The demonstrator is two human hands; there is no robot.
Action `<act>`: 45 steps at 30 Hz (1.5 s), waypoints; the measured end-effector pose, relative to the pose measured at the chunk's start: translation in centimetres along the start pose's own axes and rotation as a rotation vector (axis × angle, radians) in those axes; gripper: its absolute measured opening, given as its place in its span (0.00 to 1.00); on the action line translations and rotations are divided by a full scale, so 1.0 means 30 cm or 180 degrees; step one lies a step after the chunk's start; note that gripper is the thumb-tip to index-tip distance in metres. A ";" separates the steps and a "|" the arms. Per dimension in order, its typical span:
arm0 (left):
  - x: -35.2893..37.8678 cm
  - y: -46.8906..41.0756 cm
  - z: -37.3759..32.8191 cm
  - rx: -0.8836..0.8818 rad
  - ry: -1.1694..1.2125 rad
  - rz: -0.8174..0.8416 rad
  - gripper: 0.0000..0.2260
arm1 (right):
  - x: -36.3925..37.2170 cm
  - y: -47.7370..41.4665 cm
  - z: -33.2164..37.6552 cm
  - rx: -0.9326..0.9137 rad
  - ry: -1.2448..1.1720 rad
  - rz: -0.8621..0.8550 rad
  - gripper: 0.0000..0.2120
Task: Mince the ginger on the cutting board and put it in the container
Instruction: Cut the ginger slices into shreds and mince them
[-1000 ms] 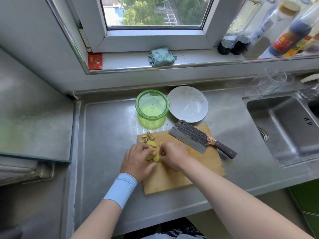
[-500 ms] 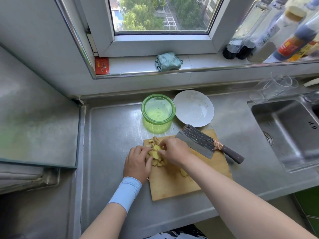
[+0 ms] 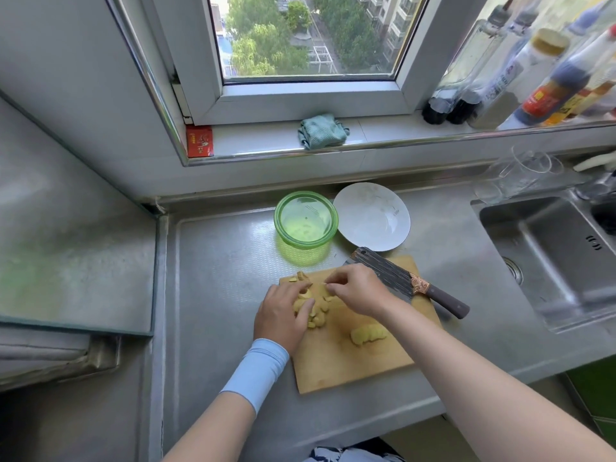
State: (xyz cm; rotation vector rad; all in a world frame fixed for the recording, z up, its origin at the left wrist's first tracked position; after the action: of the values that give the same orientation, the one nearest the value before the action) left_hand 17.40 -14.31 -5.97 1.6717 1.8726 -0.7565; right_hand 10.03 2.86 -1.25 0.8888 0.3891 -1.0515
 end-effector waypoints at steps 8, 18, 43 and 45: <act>0.092 0.046 -0.163 -0.0630 0.0459 0.0778 0.03 | -0.079 0.136 -0.103 0.0417 -0.0159 0.0641 0.04; 0.216 0.159 -0.144 -0.0517 -0.0154 0.0911 0.09 | 0.050 0.192 -0.202 0.0576 0.0900 0.0011 0.04; 0.277 0.144 -0.207 0.0349 -0.0643 0.0508 0.17 | -0.125 0.240 -0.441 0.0156 0.0843 -0.0809 0.16; 0.299 0.117 -0.256 0.0502 -0.0717 0.0622 0.18 | -0.189 0.223 -0.474 0.0223 0.1070 -0.1171 0.17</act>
State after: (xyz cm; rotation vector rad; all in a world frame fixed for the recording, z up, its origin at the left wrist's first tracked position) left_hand 19.84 -2.27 -7.01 1.7530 1.5057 -0.9860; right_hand 14.96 18.70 -3.11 1.0863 0.8251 -1.2583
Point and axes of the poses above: each hand's wrist, its own y-axis away from the middle knuckle, its own x-axis out of the palm, z = x × y, the point moved 1 cm from there along -y, towards the middle knuckle
